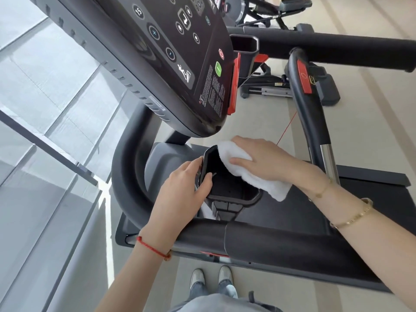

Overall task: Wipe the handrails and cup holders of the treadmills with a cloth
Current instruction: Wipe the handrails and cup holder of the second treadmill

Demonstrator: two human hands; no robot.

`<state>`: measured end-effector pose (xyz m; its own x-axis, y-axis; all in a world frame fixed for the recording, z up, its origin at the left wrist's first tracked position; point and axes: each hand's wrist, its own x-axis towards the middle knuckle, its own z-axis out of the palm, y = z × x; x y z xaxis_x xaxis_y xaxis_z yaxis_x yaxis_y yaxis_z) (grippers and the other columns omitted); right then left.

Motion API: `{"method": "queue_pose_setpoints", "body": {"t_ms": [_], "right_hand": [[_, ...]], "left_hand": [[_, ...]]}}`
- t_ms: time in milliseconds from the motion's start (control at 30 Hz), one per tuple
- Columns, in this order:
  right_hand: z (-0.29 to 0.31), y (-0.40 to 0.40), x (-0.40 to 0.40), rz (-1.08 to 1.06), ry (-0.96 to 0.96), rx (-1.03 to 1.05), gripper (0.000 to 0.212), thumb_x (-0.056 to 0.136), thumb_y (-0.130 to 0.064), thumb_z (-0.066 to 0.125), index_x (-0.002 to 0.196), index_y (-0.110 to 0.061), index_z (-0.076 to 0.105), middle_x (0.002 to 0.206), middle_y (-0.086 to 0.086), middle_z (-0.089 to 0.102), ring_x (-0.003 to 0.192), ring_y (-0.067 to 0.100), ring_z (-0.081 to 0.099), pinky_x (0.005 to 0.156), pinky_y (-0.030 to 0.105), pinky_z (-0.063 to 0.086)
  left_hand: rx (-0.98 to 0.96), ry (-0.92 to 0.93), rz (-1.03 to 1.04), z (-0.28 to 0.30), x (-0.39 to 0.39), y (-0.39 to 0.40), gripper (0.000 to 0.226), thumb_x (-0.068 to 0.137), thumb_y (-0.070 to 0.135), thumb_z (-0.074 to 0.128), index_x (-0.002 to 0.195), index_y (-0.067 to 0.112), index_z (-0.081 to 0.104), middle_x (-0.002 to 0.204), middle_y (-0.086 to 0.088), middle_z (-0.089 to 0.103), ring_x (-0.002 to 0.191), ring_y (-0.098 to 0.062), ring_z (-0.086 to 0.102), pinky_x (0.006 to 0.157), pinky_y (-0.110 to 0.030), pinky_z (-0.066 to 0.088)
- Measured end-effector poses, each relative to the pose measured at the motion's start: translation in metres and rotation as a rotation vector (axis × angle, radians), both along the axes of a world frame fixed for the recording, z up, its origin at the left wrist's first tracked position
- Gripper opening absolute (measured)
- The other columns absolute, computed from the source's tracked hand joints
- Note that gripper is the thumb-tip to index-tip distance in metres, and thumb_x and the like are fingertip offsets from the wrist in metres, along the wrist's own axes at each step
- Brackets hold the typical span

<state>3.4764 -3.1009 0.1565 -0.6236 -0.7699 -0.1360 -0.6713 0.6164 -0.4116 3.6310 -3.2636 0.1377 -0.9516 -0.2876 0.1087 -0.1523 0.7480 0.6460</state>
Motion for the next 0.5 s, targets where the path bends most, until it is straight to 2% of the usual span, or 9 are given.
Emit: {"method": "queue_pose_setpoints", "body": {"t_ms": [100,167,233,333,400,500], "right_hand": [[0.005,-0.021,0.000,0.015,0.021,0.046,0.029,0.097,-0.046,0.046,0.117,-0.026,0.051,0.089,-0.008,0.060,0.086,0.020,0.055,0.066,0.030,0.038],[0.004,-0.015,0.004,-0.096,-0.055,0.000,0.030,0.095,-0.047,0.049,0.118,-0.027,0.053,0.090,-0.009,0.061,0.088,0.020,0.056,0.067,0.026,0.040],[0.000,0.000,0.016,-0.271,-0.157,-0.107,0.033,0.095,-0.045,0.051,0.122,-0.026,0.052,0.099,-0.006,0.063,0.094,0.020,0.057,0.073,0.031,0.041],[-0.012,0.018,0.049,-0.515,-0.348,-0.318,0.053,0.095,-0.040,0.054,0.142,-0.030,0.030,0.119,-0.008,0.052,0.106,0.016,0.050,0.083,0.029,0.037],[-0.018,0.022,0.074,-0.600,-0.436,-0.413,0.064,0.094,-0.039,0.055,0.145,-0.035,0.016,0.125,-0.008,0.045,0.110,0.016,0.047,0.086,0.029,0.037],[-0.017,0.019,0.077,-0.629,-0.433,-0.378,0.066,0.095,-0.040,0.054,0.146,-0.032,0.014,0.129,-0.003,0.045,0.110,0.018,0.047,0.084,0.028,0.037]], "left_hand": [[0.002,-0.004,-0.005,0.000,0.000,0.000,0.040,0.097,0.037,0.051,0.135,0.024,0.054,0.107,0.007,0.063,0.098,-0.011,0.058,0.080,-0.029,0.049],[0.011,-0.004,-0.011,-0.001,0.000,0.000,0.042,0.097,0.036,0.052,0.137,0.023,0.053,0.112,0.006,0.064,0.103,-0.012,0.059,0.083,-0.030,0.050],[0.014,0.000,-0.013,-0.002,0.000,-0.001,0.043,0.097,0.036,0.052,0.138,0.024,0.052,0.116,0.007,0.063,0.106,-0.012,0.058,0.085,-0.029,0.049],[0.011,-0.002,-0.023,-0.005,0.001,-0.002,0.045,0.097,0.038,0.050,0.140,0.025,0.050,0.117,0.006,0.063,0.108,-0.012,0.058,0.084,-0.025,0.046],[0.005,0.003,-0.031,-0.006,0.001,-0.002,0.045,0.097,0.039,0.049,0.140,0.024,0.049,0.117,0.007,0.063,0.106,-0.010,0.058,0.081,-0.020,0.042],[-0.003,0.013,-0.041,-0.007,0.000,-0.002,0.043,0.098,0.038,0.049,0.139,0.024,0.051,0.111,0.005,0.064,0.099,-0.012,0.060,0.079,-0.021,0.044]]}}
